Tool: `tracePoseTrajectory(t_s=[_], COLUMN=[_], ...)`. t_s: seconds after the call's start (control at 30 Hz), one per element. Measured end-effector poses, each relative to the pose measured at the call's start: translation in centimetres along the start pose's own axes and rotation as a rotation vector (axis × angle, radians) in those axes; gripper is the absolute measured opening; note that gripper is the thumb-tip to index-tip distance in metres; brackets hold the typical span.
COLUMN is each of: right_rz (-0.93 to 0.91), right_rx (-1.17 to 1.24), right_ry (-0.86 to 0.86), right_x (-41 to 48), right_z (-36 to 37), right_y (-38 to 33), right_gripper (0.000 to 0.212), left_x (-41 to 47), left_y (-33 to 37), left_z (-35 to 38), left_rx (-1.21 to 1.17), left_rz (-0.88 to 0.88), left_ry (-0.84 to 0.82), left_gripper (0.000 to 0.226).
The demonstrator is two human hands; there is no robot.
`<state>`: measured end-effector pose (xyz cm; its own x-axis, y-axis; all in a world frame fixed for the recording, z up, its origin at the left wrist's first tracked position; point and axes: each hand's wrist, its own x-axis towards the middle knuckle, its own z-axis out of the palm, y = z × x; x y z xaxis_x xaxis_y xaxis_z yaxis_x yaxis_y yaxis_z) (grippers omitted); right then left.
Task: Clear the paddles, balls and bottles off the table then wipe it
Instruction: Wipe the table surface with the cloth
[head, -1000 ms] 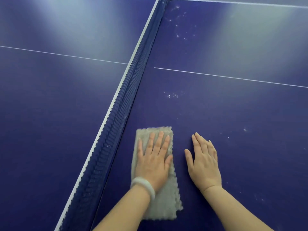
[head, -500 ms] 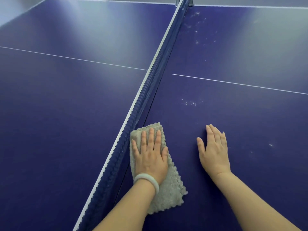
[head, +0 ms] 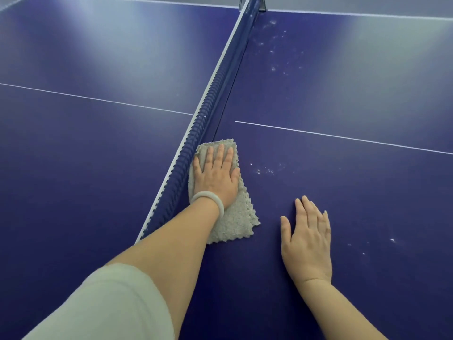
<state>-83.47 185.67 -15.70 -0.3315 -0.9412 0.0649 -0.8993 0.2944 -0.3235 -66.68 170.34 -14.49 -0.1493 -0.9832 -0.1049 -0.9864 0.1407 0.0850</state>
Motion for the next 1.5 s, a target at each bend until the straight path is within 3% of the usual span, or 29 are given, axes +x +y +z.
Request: tracePoseTrajectory(t_s=[0.27, 0.43, 0.6, 0.67, 0.77, 0.83, 0.9, 1.03, 1.17, 1.27, 1.4, 1.5], right_rz=[0.013, 0.035, 0.064, 0.069, 0.057, 0.049, 0.049, 0.071, 0.097, 0.142, 0.279, 0.221], right_rx=[-0.004, 0.068, 0.153, 0.171, 0.171, 0.178, 0.197, 0.28, 0.466, 0.454, 0.312, 0.073], right_ry=[0.028, 0.017, 0.025, 0.016, 0.014, 0.017, 0.01, -0.02, 0.034, 0.086, 0.057, 0.04], right_x=[0.1, -0.1, -0.3, -0.3, -0.4, -0.4, -0.4, -0.5, -1.5, -6.0, -13.0, -14.2], right_z=[0.2, -0.4, -1.1, -1.2, -1.3, -1.3, -1.5, -1.6, -2.8, -5.2, -5.4, -3.7], right_y=[0.0, -0.2, -0.7, -0.7, -0.7, -0.8, -0.7, -0.3, 0.0, 0.8, 4.2, 5.4], right_gripper=[0.069, 0.069, 0.074, 0.076, 0.077, 0.077, 0.073, 0.063, 0.055, 0.052, 0.067, 0.062], left_x=[9.5, 7.8, 2.2, 3.0, 5.2, 5.3, 3.1, -4.5, -11.2, -13.7, -13.3, -12.3], left_y=[3.2, 6.2, 3.1, 1.5, 0.7, 2.1, 4.2, 5.8, 2.7, 0.3, -0.1, 0.4], left_z=[-1.0, -1.0, -0.8, -0.7, -0.9, -0.9, -0.7, -0.1, 0.3, 0.6, 0.8, 0.9], left_rx=[0.022, 0.148, 0.285, 0.266, 0.156, 0.055, 0.052, 0.136, 0.116, 0.137, 0.063, 0.033], left_rz=[0.133, 0.58, 0.986, 0.874, 0.347, 0.179, 0.246, 0.615, 0.7, 0.623, 0.234, 0.114], left_ry=[-0.062, -0.1, -0.065, -0.046, -0.03, -0.048, -0.058, -0.103, -0.125, -0.101, -0.059, -0.043], left_gripper=[0.057, 0.055, 0.056, 0.055, 0.055, 0.056, 0.056, 0.056, 0.056, 0.056, 0.056, 0.057])
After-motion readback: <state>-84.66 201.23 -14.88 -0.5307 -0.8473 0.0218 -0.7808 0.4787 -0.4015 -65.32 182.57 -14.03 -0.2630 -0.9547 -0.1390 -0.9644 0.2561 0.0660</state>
